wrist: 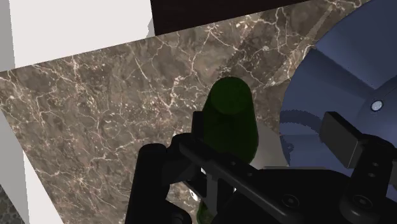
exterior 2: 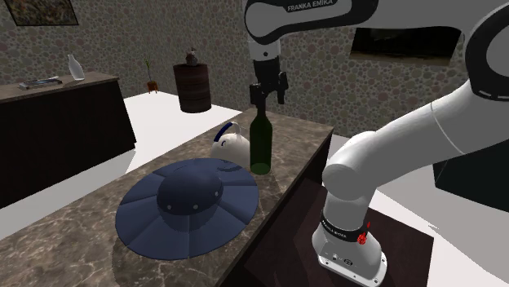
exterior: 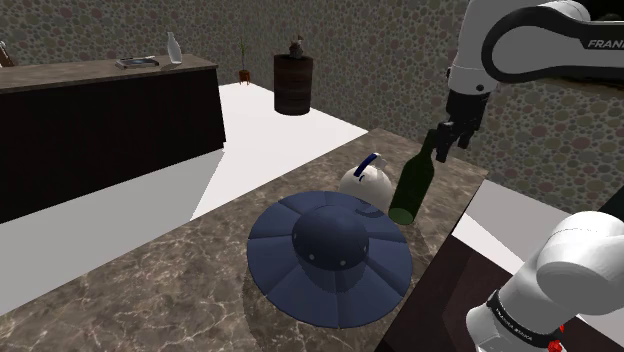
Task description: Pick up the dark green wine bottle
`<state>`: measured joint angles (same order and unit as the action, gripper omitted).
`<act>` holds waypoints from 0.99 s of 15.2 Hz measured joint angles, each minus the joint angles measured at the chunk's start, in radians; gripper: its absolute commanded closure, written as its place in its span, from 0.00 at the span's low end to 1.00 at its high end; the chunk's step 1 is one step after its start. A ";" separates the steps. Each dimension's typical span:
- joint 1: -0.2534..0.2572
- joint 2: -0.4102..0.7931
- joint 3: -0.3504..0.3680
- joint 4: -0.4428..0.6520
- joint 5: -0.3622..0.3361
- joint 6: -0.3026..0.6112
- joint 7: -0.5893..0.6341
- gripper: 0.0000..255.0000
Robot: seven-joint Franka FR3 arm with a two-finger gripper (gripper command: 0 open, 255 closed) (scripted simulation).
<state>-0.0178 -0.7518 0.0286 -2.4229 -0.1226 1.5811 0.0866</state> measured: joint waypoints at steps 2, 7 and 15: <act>0.000 0.018 -0.010 0.018 0.003 0.004 -0.011 0.00; 0.003 0.155 -0.106 0.167 0.042 0.032 -0.121 0.00; 0.008 0.240 -0.162 0.196 0.077 0.106 -0.190 0.00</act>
<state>-0.0094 -0.5122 -0.1337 -2.2266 -0.0451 1.6869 -0.1038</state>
